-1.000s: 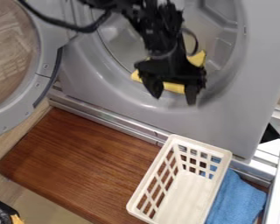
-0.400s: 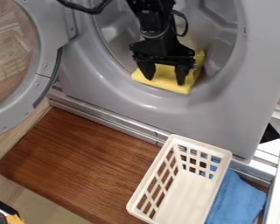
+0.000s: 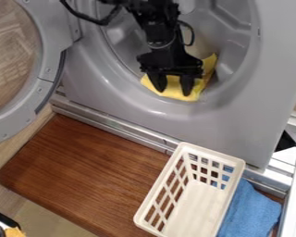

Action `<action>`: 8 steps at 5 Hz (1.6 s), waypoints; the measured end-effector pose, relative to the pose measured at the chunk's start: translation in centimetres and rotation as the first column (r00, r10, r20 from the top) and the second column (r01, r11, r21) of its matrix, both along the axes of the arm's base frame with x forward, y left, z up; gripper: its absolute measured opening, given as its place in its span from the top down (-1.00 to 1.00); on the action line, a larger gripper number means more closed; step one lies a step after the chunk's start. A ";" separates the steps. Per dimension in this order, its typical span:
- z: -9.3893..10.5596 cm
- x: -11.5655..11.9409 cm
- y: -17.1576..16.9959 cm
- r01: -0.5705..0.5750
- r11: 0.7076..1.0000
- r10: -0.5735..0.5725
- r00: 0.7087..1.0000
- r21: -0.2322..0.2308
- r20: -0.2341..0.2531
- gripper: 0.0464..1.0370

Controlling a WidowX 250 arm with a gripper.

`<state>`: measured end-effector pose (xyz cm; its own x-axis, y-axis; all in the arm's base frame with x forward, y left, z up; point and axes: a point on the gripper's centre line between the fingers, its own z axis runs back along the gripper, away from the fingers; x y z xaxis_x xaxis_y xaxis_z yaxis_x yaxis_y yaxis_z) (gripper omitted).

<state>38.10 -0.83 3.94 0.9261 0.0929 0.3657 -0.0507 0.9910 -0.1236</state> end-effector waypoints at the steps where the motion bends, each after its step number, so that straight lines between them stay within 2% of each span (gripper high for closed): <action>1: -0.4 -1.0 -0.3 -0.024 1.000 0.024 0.999 -0.009 0.048 0.32; 2: -0.7 -1.5 -0.6 -0.016 1.000 0.017 0.999 -0.012 0.036 0.73; 3: -0.5 -1.6 -0.7 -0.010 1.000 0.011 0.999 -0.020 0.040 0.91; 4: -0.2 -2.1 -0.7 0.016 1.000 -0.016 0.999 -0.011 0.028 0.94; 5: 1.5 -4.0 0.0 0.044 0.999 -0.043 0.998 -0.021 0.034 0.94; 6: 2.2 -6.5 0.8 0.037 0.999 -0.037 0.999 0.005 0.016 0.94; 7: 1.8 -10.1 2.0 0.006 1.000 -0.006 1.000 0.030 -0.024 0.94; 8: -0.5 -13.0 3.6 -0.070 0.997 0.069 0.995 -0.013 -0.065 0.94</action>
<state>25.11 2.75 3.43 0.9388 0.1632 0.3033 -0.1279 0.9828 -0.1330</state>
